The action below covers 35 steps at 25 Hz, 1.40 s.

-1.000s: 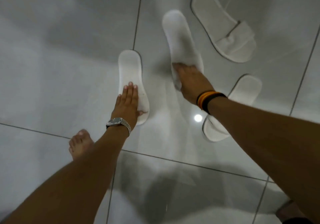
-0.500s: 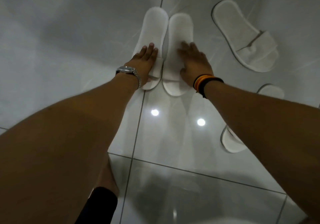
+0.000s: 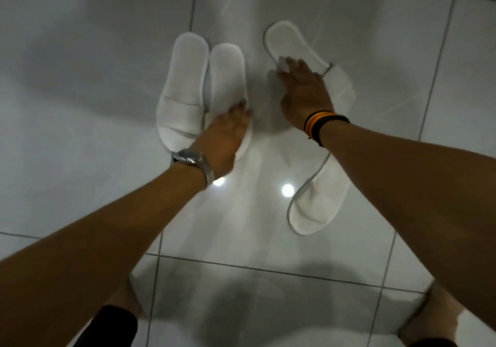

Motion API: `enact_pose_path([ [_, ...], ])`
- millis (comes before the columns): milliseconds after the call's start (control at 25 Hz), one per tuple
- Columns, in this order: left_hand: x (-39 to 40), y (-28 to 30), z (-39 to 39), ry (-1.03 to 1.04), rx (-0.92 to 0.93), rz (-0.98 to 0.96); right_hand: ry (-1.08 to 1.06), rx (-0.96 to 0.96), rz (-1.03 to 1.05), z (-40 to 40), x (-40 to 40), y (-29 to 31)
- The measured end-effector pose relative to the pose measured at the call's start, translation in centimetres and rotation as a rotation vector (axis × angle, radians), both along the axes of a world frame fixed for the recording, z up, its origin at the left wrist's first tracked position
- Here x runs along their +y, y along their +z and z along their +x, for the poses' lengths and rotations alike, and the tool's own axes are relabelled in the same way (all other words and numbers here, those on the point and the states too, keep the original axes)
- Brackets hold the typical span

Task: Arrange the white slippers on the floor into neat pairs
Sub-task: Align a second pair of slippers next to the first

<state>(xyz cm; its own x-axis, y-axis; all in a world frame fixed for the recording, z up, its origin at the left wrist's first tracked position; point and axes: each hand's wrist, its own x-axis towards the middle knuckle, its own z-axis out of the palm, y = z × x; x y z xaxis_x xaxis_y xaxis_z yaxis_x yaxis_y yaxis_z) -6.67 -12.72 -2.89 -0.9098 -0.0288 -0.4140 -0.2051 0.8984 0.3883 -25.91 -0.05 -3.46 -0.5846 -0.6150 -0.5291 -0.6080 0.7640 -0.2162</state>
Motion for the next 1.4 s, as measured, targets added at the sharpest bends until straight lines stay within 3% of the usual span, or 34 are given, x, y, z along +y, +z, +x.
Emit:
enact_pose_path([
  [120, 12.1, 0.2, -1.2, -0.309, -0.019, 0.186, 0.033, -0.077, 0.273, -6.1, 7.4, 0.3],
  [200, 20.2, -0.7, -1.9, -0.480, -0.089, 0.151, -0.021, -0.099, 0.315, -8.4, 12.0, 0.3],
  [280, 24.6, -2.0, -2.9, -0.440, -0.170, 0.102, -0.142, -0.053, 0.311, -9.6, 15.9, 0.2],
  [400, 24.6, -3.2, -3.5, -0.314, -0.196, 0.001, -0.474, -0.034, 0.331, -8.2, 22.3, 0.3],
  [560, 22.7, -3.6, -4.5, -0.445, -0.210, -0.120, -0.879, -0.095, 0.192, -3.4, 27.2, 0.9],
  [640, 23.0, -3.3, -4.8, -0.472, -0.228, -0.139, -0.958, -0.124, 0.106, -3.0, 27.1, 0.7],
  [800, 25.9, -3.7, -3.5, -0.497, -0.221, -0.088, -0.678, -0.083, 0.172, -6.3, 24.0, 0.2],
  [1040, 28.1, -3.9, -3.0, -0.555, -0.229, -0.015, -0.248, -0.196, 0.111, -5.4, 18.3, -1.1],
  [1160, 27.3, -2.8, -3.2, -0.459, -0.257, 0.121, -0.286, -0.089, -0.046, -3.7, 19.1, -0.8],
  [1280, 24.0, -1.0, -5.7, -0.132, -0.113, 0.154, -0.556, 0.083, -0.201, 1.1, 22.5, 0.5],
  [1360, 21.3, -0.7, -8.9, -0.033, 0.000, 0.054, -0.660, -0.025, -0.204, 7.2, 25.1, 1.1],
  [1400, 20.2, -0.7, -10.9, -0.070, 0.001, 0.008, -0.598, -0.128, -0.148, 10.8, 26.0, 1.2],
])
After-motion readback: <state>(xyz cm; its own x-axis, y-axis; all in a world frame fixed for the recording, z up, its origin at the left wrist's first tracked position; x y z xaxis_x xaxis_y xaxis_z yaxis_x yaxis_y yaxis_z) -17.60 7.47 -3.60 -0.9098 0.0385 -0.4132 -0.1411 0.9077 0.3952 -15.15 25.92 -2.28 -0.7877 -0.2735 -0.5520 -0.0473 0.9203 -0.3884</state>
